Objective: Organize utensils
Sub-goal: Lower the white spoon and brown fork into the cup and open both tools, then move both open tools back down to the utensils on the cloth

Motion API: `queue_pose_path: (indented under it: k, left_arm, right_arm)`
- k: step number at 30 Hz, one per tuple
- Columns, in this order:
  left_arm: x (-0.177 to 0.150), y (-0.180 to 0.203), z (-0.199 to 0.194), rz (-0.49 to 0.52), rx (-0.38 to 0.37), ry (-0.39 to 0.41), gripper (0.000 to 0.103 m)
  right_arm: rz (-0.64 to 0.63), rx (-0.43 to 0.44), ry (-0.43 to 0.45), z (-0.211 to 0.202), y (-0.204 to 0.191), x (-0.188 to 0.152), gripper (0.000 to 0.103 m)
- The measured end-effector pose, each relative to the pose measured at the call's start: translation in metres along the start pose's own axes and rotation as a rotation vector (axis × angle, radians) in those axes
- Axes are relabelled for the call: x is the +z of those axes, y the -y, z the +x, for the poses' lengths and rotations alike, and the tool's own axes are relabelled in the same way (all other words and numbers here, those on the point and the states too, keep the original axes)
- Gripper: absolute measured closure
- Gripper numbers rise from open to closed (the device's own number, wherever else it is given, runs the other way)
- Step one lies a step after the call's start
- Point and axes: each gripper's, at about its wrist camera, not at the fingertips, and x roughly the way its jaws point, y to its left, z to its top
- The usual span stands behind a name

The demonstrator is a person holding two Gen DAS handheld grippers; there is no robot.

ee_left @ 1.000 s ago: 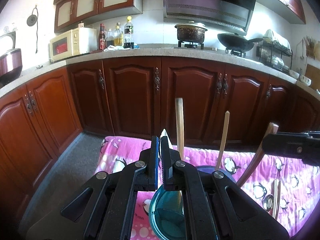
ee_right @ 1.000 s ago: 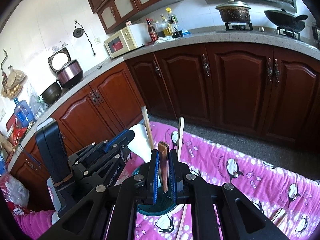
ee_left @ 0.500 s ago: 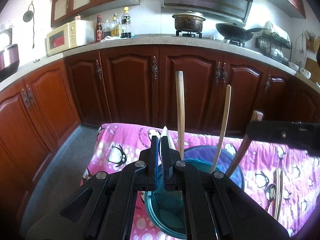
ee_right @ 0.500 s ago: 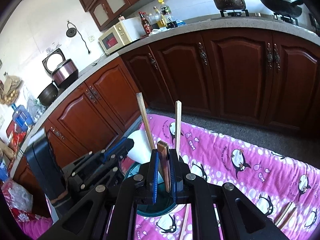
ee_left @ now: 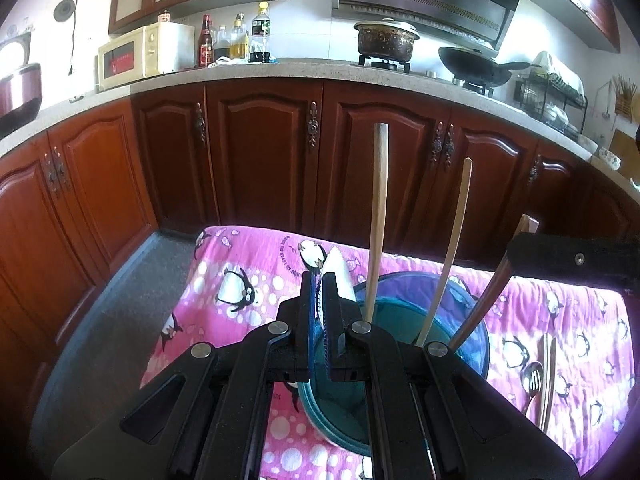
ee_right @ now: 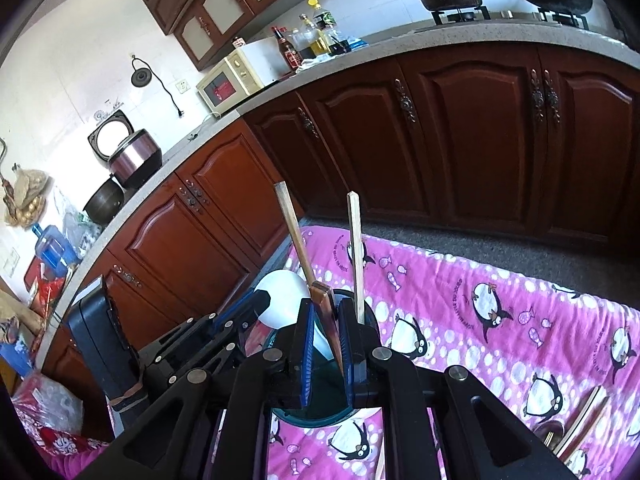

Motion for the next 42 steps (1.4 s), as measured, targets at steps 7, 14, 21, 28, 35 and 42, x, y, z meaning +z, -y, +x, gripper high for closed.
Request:
queue_pose_path:
  k: [7,14,21,28,35,42]
  left_arm:
    - [-0.002,-0.003,-0.002,-0.015,-0.019,-0.017,0.095]
    - [-0.002,-0.008,-0.010,-0.035,-0.036,-0.011,0.078]
    - [-0.003,-0.015,-0.018,-0.061,-0.044,-0.015,0.072]
    - [-0.006,-0.017,-0.025,-0.077,-0.048,-0.024,0.070]
    - [-0.007,-0.016,-0.043,-0.080,-0.053,-0.016,0.058]
    - [-0.014,-0.004,-0.063,-0.072,-0.073,-0.033,0.050]
  right_arm:
    - [0.013,-0.003,-0.004,-0.002,0.002,-0.003,0.092]
    - [0.021,0.002,-0.002,-0.004,0.002,-0.006,0.092]
    - [0.058,0.003,-0.014,-0.007,0.007,-0.008,0.069]
    - [0.065,-0.002,-0.008,-0.015,0.010,-0.016,0.067]
    - [0.071,-0.006,0.029,-0.040,0.011,-0.028,0.061]
    - [0.081,-0.069,0.050,-0.065,0.017,-0.054,0.058]
